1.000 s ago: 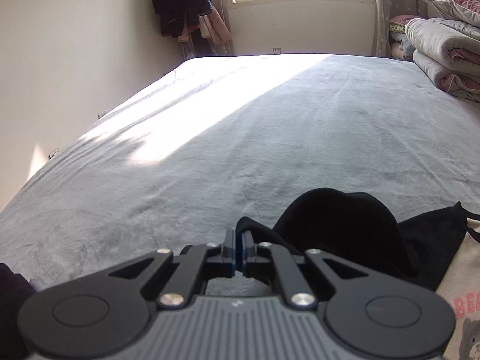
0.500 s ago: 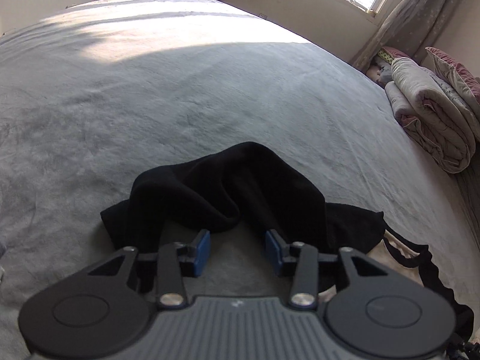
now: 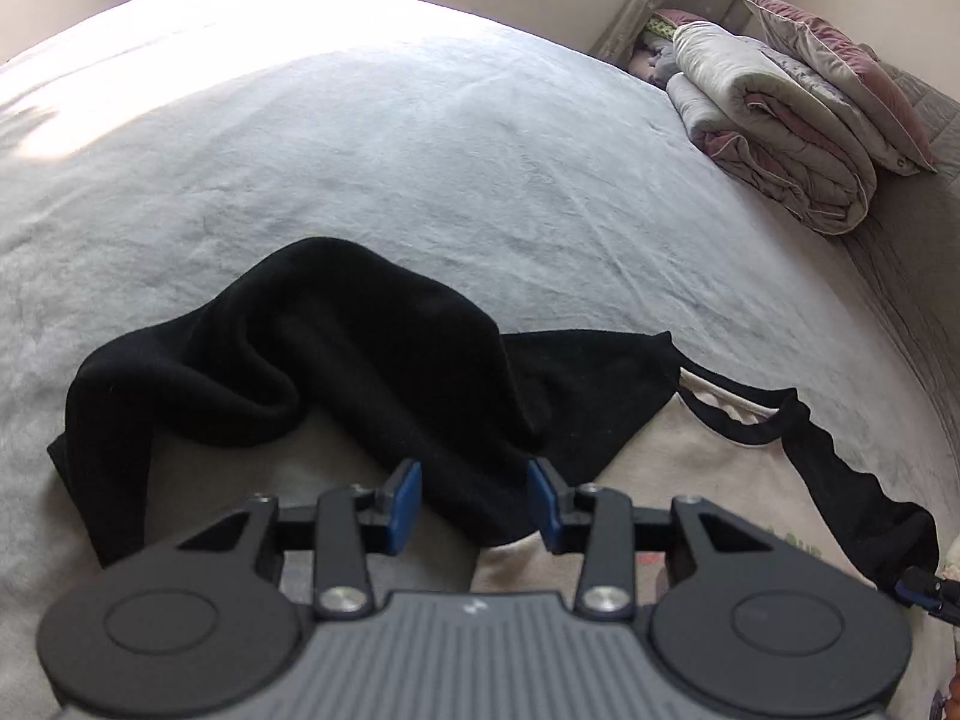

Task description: Fold clothes

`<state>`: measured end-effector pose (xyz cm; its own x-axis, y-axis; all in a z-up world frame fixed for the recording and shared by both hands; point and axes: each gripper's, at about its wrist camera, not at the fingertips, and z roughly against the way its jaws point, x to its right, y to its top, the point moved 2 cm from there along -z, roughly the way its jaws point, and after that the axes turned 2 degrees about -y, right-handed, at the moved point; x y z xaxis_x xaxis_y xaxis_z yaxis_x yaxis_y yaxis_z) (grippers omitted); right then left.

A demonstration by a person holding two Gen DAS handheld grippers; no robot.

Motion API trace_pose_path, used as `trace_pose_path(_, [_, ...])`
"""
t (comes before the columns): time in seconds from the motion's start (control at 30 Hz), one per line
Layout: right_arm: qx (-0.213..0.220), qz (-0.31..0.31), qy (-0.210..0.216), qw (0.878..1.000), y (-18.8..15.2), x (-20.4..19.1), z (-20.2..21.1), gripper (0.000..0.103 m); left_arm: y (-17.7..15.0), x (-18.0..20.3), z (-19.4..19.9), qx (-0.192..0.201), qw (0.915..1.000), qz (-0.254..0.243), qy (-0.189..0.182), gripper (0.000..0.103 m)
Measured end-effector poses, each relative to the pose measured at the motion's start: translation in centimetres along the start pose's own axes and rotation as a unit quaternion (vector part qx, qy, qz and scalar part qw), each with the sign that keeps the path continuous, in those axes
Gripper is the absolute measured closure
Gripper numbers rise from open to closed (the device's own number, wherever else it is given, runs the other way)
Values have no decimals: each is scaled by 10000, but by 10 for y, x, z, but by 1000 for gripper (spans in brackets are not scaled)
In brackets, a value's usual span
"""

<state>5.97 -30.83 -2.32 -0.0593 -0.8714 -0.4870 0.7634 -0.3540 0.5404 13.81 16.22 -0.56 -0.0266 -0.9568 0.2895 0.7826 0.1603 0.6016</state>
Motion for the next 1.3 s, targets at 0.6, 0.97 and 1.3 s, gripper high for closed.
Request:
trace_pose_path(0.6, [192, 1854, -498, 9812, 66, -18, -127, 53, 48, 37, -130, 201, 9808, -1869, 514, 39])
trace_pose_path(0.97, [655, 2880, -829, 9518, 28, -48, -134, 73, 34, 43, -123, 34, 9840, -1765, 245, 76])
trace_pose_path(1.3, [1600, 3401, -1752, 9099, 19, -78, -125, 94, 28, 56, -94, 1098, 9772, -1495, 1037, 99])
